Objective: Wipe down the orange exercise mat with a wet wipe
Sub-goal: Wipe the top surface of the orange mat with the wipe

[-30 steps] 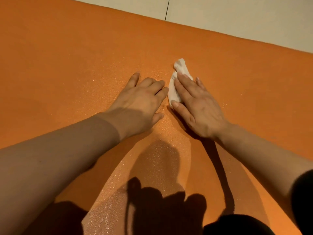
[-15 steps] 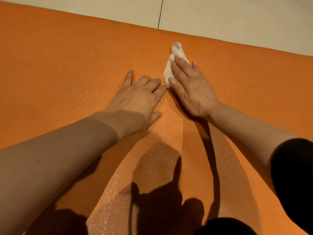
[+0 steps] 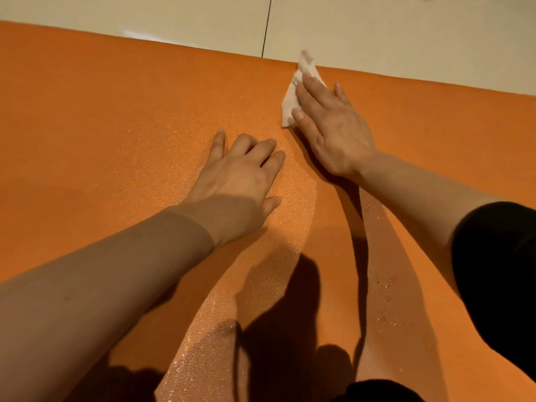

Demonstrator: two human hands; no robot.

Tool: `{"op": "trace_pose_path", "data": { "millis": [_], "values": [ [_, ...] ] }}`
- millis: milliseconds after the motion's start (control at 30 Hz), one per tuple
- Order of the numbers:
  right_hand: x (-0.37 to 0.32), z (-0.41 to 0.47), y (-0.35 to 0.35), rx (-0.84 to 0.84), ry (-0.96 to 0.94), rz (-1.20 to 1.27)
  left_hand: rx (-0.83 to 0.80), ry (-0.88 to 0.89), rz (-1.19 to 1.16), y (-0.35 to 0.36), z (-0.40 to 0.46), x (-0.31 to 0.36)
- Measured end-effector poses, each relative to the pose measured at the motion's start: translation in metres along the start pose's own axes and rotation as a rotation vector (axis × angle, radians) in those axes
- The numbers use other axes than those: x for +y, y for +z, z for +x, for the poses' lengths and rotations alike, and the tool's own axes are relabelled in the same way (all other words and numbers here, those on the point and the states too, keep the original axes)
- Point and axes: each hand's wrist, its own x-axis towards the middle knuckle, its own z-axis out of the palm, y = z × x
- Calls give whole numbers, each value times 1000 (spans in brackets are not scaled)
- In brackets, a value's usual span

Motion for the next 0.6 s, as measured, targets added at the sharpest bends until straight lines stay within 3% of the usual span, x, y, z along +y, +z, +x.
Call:
{"op": "trace_pose_path", "data": {
  "millis": [167,267,400,600],
  "values": [
    [-3,-8,10,120,142,75,46,-9,-33,2,6,2],
    [-13,8,10,82,51,121,74,-37,-83,6,9,9],
    [6,30,-4,-7,-3,0,137,-54,-126,10,9,15],
    [35,3,-4,96,351,-1,114,-101,-137,14,12,22]
  ]
}}
